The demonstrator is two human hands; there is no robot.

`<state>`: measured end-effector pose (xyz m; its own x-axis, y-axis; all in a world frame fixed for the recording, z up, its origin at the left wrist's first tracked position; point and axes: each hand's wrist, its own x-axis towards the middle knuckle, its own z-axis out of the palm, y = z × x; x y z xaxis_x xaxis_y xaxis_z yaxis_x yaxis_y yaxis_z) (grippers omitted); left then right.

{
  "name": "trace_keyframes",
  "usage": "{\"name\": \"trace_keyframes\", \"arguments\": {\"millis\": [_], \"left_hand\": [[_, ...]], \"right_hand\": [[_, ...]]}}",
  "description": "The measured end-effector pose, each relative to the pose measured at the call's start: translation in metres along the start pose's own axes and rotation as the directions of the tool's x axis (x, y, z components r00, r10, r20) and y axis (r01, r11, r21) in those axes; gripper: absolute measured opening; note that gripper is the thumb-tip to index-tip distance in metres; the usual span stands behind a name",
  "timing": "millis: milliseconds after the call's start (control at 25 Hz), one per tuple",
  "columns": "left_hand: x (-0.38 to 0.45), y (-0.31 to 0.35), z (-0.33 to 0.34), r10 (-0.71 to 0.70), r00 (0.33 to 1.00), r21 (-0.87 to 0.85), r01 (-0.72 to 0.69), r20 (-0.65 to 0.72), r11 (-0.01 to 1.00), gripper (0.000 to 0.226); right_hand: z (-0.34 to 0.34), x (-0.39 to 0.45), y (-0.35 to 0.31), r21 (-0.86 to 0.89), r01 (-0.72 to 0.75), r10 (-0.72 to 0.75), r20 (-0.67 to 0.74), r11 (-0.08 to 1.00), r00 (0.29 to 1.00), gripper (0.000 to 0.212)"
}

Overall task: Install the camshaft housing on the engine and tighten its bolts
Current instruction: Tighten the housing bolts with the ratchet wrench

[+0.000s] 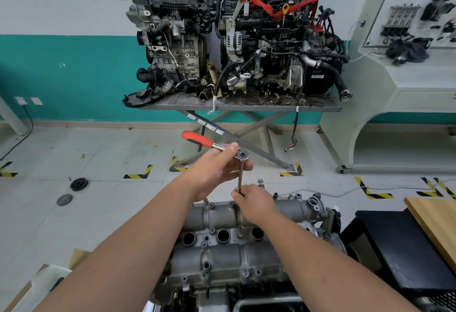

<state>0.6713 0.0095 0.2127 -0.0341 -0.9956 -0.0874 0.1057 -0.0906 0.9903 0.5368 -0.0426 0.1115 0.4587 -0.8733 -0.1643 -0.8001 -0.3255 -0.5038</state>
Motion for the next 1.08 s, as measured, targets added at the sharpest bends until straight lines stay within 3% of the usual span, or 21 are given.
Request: {"name": "trace_keyframes", "arguments": {"millis": [280,480,560,640,720,800,880,920,1000,1040,1080], "left_hand": [[0.006,0.016,0.009,-0.113,0.991,0.065,0.117,-0.07,0.991,0.024],[0.013,0.039,0.024,-0.116,0.98,0.398,0.172,-0.162,0.901,0.015],[0.015,0.045,0.03,-0.041,0.992,0.675,0.11,-0.118,0.729,0.019],[0.019,0.047,0.032,0.027,1.0,0.91,0.001,-0.013,0.415,0.026],[0.02,0.047,0.031,0.076,0.994,0.996,-0.083,0.081,0.019,0.031],[0.017,0.041,0.033,0.133,0.975,0.952,-0.135,0.176,-0.276,0.032],[0.012,0.032,0.03,0.258,0.924,0.909,-0.169,0.281,-0.382,0.039],[0.009,0.028,0.027,0.373,0.867,0.909,-0.184,0.33,-0.375,0.04],[0.005,0.012,0.023,0.602,0.691,0.906,-0.196,0.399,-0.375,0.031],[0.004,0.003,0.022,0.657,0.643,0.912,-0.184,0.394,-0.367,0.025],[0.006,-0.003,0.021,0.741,0.585,0.942,-0.158,0.331,-0.296,0.024]], "right_hand": [[0.0,0.001,0.001,0.003,-0.005,0.005,0.003,1.0,1.0,0.039],[0.0,0.002,0.002,-0.037,0.017,-0.017,0.002,0.999,1.0,0.034],[0.0,0.002,0.002,-0.042,0.024,-0.024,0.002,0.999,1.0,0.035],[0.0,0.001,0.002,-0.032,0.027,-0.027,0.001,0.999,1.0,0.033],[-0.001,0.001,0.001,-0.023,0.034,-0.034,-0.004,0.999,0.999,0.032],[0.0,0.001,0.001,-0.016,0.038,-0.039,-0.016,0.999,0.999,0.03],[-0.001,-0.001,0.0,-0.02,0.031,-0.032,-0.019,0.999,0.999,0.031],[-0.002,-0.002,-0.001,-0.028,0.023,-0.024,-0.02,0.999,1.0,0.034],[-0.002,-0.002,-0.001,-0.061,0.02,-0.022,-0.029,0.998,0.999,0.037],[-0.004,-0.004,-0.002,-0.047,0.029,-0.03,-0.028,0.998,0.999,0.034],[-0.003,-0.005,-0.003,0.023,0.044,-0.043,-0.016,0.999,0.999,0.03]]}}
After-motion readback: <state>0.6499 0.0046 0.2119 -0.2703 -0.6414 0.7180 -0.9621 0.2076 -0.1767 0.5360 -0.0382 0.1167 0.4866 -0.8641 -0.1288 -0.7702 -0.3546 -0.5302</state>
